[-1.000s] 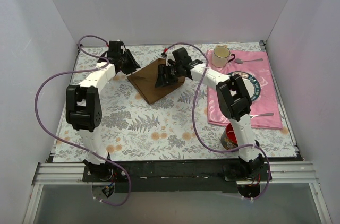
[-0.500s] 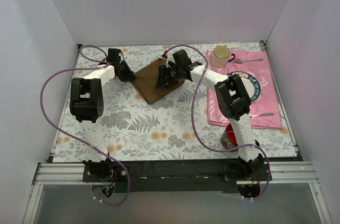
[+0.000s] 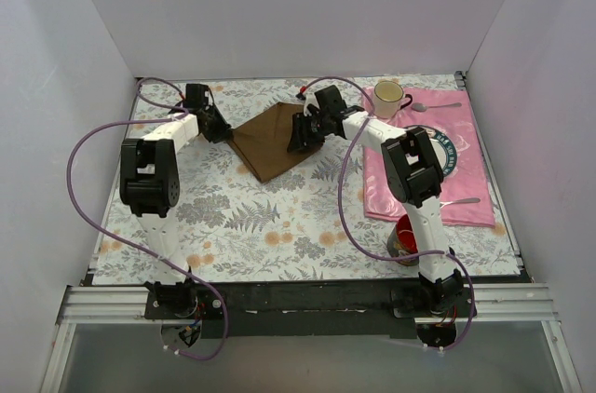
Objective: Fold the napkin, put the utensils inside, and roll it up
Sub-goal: Fold the napkin
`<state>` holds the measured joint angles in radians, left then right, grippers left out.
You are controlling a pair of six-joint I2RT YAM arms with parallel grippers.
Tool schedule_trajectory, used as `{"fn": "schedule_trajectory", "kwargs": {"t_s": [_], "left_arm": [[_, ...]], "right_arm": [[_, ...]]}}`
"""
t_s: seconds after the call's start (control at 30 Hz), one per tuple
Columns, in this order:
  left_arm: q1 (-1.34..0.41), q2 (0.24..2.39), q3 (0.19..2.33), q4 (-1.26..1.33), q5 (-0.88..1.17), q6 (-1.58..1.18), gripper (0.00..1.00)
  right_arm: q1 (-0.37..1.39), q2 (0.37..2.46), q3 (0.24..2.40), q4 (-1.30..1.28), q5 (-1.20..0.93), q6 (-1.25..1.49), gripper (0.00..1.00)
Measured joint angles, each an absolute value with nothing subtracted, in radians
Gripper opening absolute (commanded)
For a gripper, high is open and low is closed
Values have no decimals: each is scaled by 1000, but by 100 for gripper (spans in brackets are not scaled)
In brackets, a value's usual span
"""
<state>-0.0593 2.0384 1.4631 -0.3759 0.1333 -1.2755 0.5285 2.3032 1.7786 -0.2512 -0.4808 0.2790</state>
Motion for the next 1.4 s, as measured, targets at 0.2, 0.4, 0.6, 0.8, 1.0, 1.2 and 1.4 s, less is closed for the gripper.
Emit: {"fn": "schedule_trajectory", "kwargs": {"t_s": [0.2,0.4,0.6,0.8,1.0,1.2,1.4], "left_arm": [[-89,1940,1462,-364,179,-1289,27],[-95,1960,1470,-315,279,-1305,26],[-92,2070,1483,-314,281,-1301,25],[-68,2112,1486,-330,229,-1277,25],[-62,2107,1486,-334,198,-1262,25],[-63,2085,1486,-350,184,-1254,26],[-72,2050,1488,-352,221,-1273,26]], "right_arm": [[530,2303,1806,-293,-473,262,53],[529,2271,1798,-302,-469,262,52],[524,2207,1746,-286,-471,266,49],[513,2206,1681,-255,-462,254,45],[504,2284,1737,-286,-446,204,43],[504,2278,1759,-312,-416,175,50],[503,2216,1757,-336,-391,168,52]]}}
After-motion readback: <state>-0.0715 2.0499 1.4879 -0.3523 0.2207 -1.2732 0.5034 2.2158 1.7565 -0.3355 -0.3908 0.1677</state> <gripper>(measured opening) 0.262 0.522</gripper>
